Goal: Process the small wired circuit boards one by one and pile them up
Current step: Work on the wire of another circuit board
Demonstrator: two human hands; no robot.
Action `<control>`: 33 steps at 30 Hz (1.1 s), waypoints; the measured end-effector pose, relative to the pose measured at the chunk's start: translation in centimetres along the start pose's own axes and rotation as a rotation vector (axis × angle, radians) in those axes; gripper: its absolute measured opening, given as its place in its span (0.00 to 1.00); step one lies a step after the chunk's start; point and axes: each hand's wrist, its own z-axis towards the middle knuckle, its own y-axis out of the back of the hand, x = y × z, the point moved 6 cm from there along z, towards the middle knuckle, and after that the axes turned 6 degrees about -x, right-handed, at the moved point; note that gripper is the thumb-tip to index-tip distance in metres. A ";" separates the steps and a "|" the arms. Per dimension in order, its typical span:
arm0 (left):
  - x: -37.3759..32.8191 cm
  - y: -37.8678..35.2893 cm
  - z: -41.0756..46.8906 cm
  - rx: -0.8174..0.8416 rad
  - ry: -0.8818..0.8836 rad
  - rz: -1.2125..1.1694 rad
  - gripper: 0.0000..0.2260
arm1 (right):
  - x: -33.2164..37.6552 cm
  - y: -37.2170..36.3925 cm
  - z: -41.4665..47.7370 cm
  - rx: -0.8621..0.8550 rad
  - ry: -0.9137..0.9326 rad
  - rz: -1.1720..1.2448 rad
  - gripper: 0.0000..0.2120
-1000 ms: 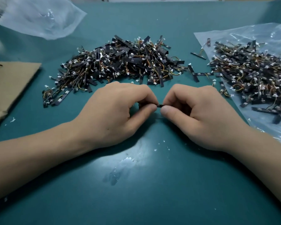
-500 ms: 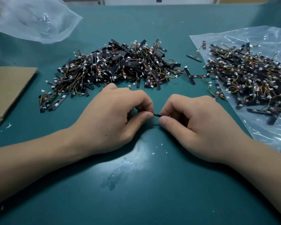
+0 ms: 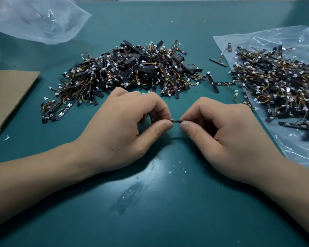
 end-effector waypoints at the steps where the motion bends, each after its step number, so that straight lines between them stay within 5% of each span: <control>1: -0.1 0.2 0.0 -0.010 0.001 -0.001 0.04 | 0.0 0.1 0.0 -0.018 0.010 0.004 0.04; 15: 0.1 0.3 0.1 0.054 0.019 -0.124 0.06 | 0.6 0.6 -0.1 -0.137 0.147 -0.101 0.04; 22: 0.2 0.2 0.0 0.038 0.029 -0.110 0.06 | -0.2 0.4 0.1 -0.068 -0.020 0.114 0.02; 26: 0.5 0.4 0.1 0.038 0.069 -0.171 0.05 | 0.4 0.3 0.0 -0.052 0.038 0.081 0.02; 33: -0.2 0.2 0.0 0.041 -0.041 -0.152 0.03 | 0.2 -0.6 0.1 0.124 -0.030 0.080 0.10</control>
